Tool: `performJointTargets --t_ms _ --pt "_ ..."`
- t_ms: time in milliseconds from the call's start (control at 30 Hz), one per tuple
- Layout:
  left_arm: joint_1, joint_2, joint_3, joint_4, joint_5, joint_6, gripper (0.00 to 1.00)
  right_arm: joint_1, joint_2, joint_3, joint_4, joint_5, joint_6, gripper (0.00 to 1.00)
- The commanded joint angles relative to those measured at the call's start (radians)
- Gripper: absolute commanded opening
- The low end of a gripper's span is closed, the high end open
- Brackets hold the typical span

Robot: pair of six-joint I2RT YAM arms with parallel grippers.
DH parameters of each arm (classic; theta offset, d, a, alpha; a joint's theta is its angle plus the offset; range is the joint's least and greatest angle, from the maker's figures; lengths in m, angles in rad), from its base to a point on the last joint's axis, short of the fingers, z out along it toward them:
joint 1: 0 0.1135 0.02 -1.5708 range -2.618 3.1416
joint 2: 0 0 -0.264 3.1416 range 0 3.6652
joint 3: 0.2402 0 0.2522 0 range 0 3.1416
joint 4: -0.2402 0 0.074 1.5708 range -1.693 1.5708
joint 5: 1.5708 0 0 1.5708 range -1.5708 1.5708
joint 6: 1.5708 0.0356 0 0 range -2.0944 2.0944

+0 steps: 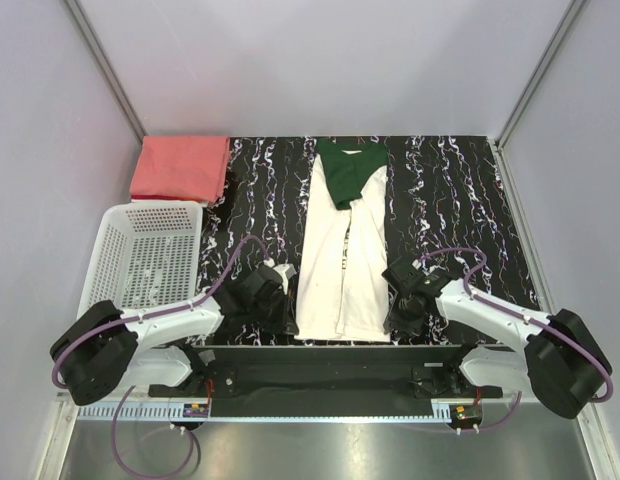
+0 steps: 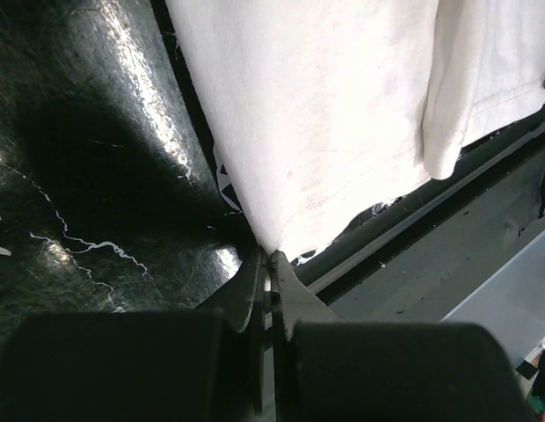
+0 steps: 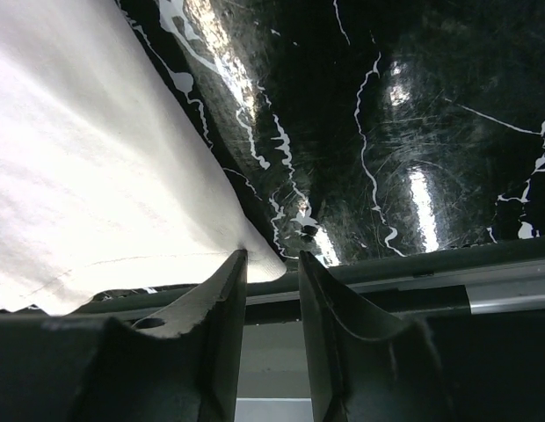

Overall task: Fold and stack the t-shirts
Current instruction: Fold the tshirt

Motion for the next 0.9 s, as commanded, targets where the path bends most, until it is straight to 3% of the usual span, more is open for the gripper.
performJointTargets --t_ms 0,700,867 --pt "0.001 -0.026 0.046 0.002 0.035 0.005 0.0 0.015 0.034 0.052 -0.019 0.024 -0.017 0.37" --pt "0.0 -0.009 0.062 0.004 0.038 -0.009 0.0 0.06 0.144 0.108 -0.01 0.018 -0.068 0.31" --pt "0.0 -0.012 0.068 0.002 0.042 -0.011 0.0 0.063 0.145 0.114 -0.016 0.021 -0.085 0.04"
